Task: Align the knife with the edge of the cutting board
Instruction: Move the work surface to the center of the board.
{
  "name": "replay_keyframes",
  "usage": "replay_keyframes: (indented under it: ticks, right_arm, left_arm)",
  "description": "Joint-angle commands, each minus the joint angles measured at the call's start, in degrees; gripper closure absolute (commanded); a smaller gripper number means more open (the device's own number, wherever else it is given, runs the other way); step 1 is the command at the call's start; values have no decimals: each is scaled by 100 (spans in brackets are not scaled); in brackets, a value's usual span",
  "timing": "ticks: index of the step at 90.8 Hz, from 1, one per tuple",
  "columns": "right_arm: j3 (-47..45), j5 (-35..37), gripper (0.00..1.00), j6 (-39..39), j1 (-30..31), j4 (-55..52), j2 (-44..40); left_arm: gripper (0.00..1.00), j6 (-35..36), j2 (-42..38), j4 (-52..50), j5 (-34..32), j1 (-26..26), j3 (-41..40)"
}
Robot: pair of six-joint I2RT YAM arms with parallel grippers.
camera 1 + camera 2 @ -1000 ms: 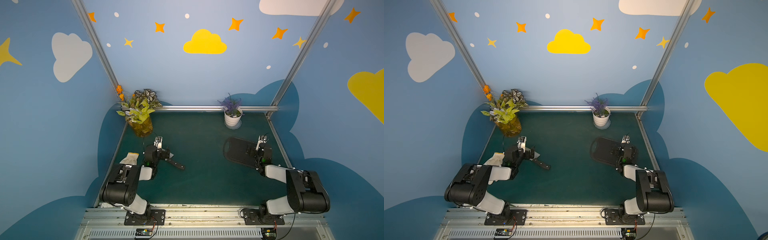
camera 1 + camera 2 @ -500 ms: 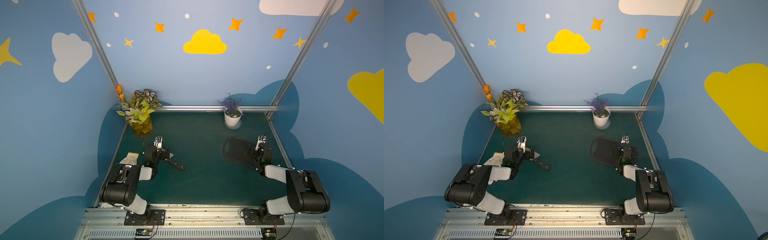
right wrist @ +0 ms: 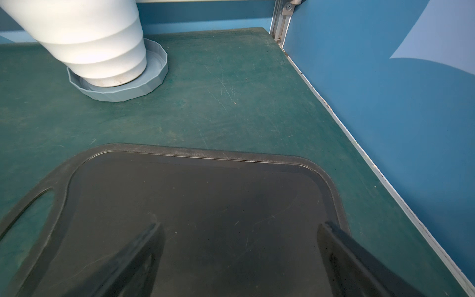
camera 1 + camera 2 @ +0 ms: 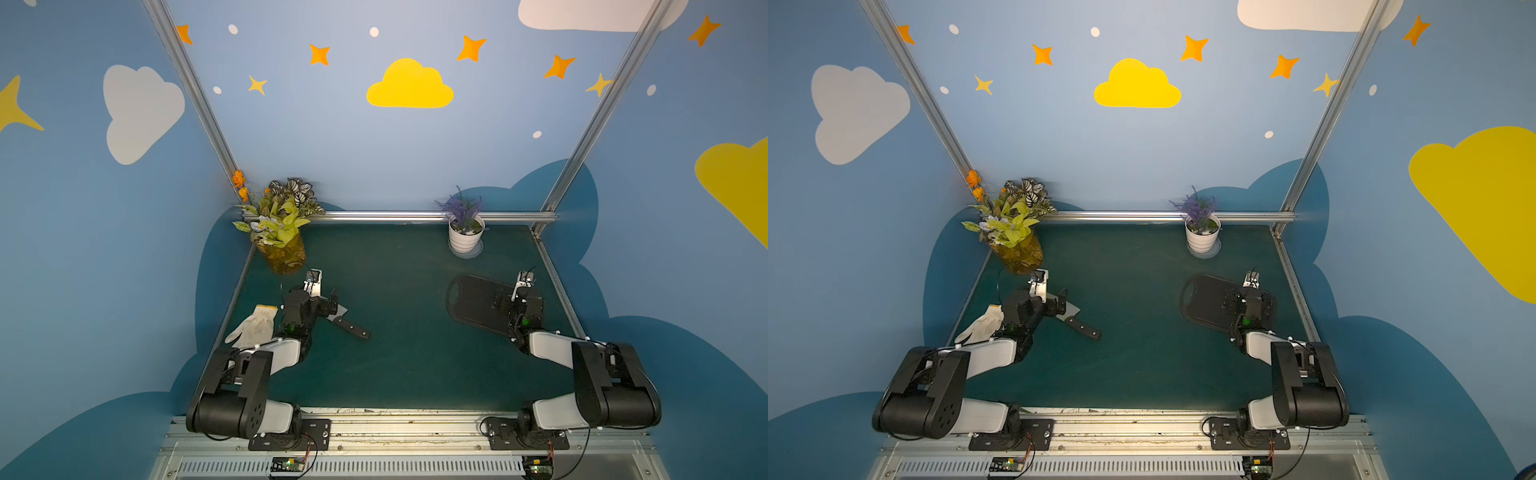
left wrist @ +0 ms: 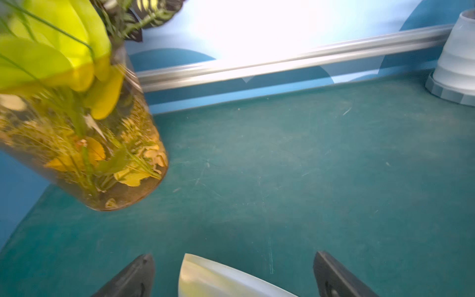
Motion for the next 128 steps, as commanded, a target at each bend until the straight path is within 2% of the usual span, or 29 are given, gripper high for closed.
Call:
replay_keyframes:
  ticks: [1, 7, 14, 23, 28, 35, 46, 56, 62, 74, 86, 98, 111, 128]
  right_arm:
    - [-122, 70, 2, -33, 35, 230, -216]
    - [-29, 329, 2, -239, 73, -17, -414]
    - [394, 739, 2, 145, 83, -1298, -855]
    - [1393, 1143, 2, 1379, -39, -3489, -1073]
    - [1927, 917, 2, 1583, -112, -4378, -1012]
    - [2447, 554, 2, 1797, -132, -5352, -919]
    - [2904, -535, 2, 1708, -141, -6184, -986]
    - [2903, -1417, 2, 2015, -92, -6434, -1241]
    - [2891, -1607, 2, 2388, -89, -6531, -1369]
    - [2843, -2163, 2, 2607, -35, -6395, -1443]
    - [3182, -2054, 2, 2773, 212, -6730, -1214]
    - [3556, -1869, 3, 2888, 783, -6909, -789]
    - [3952, -1625, 4, 3081, 1337, -6940, -283]
    - [4605, -1386, 9, 3287, 1896, -7054, 548]
  left_arm:
    - [0, -19, -474, -812, -297, 6, 272]
    - [0, 14, -825, -1157, -575, 20, 382]
    - [0, -84, -1150, -1611, -1077, 25, 590]
    - [0, -981, -1470, -2222, -1855, 24, 890]
    - [0, -1535, -1587, -2607, -1905, 2, 1066]
    - [0, -1902, -1667, -3593, -1864, -126, 1472]
    - [0, -2329, -1568, -4945, -1633, -309, 2239]
    - [0, -2476, -1346, -5871, -1423, -426, 2811]
    - [0, -2496, -1141, -6337, -1330, -491, 3108]
    - [0, -2399, -686, -6951, -919, -674, 3621]
    - [0, -2625, -338, -7166, -303, -782, 3922]
    - [0, -2725, -195, -7219, 100, -869, 4012]
    - [0, -2697, -64, -7497, -29, -1139, 4150]
    - [0, -2639, 46, -7812, -704, -1536, 4279]
